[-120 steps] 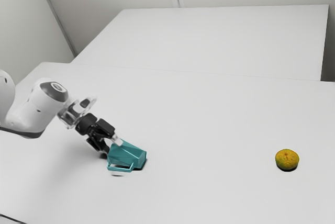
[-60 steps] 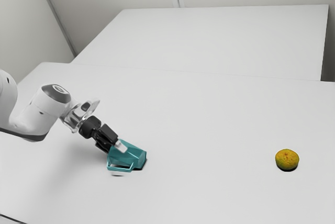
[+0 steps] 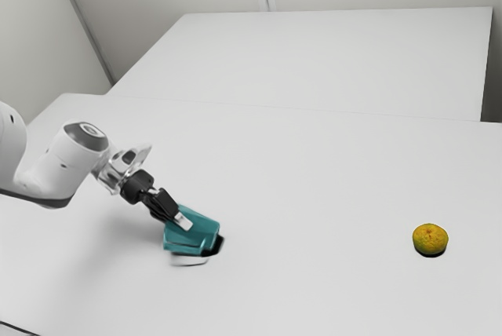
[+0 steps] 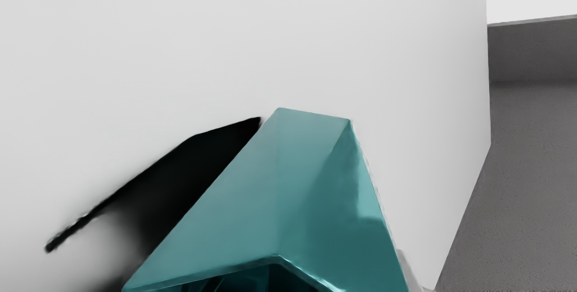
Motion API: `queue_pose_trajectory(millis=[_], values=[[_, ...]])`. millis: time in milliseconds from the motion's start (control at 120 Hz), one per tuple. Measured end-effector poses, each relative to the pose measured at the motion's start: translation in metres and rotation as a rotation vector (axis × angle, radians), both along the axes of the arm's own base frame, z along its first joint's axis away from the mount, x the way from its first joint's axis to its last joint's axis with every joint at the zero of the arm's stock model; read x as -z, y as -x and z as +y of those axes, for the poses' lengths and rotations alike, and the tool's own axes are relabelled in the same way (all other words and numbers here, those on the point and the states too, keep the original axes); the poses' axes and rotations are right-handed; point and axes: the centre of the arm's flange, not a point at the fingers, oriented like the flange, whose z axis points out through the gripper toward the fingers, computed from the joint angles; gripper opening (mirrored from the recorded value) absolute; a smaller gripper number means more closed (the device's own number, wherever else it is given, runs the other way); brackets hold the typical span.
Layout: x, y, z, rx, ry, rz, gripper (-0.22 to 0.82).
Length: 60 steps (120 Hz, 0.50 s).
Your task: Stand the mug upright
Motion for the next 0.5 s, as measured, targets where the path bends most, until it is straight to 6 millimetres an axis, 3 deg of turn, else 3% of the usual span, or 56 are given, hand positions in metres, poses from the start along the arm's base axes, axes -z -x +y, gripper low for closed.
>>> queue_pose_trajectory(millis=[267, 500], values=[[-0.039, -0.012, -0.021, 0.084, -0.113, -0.129, -0.15], [-0.071, -0.034, -0.024, 0.233, -0.441, -0.201, -0.16]])
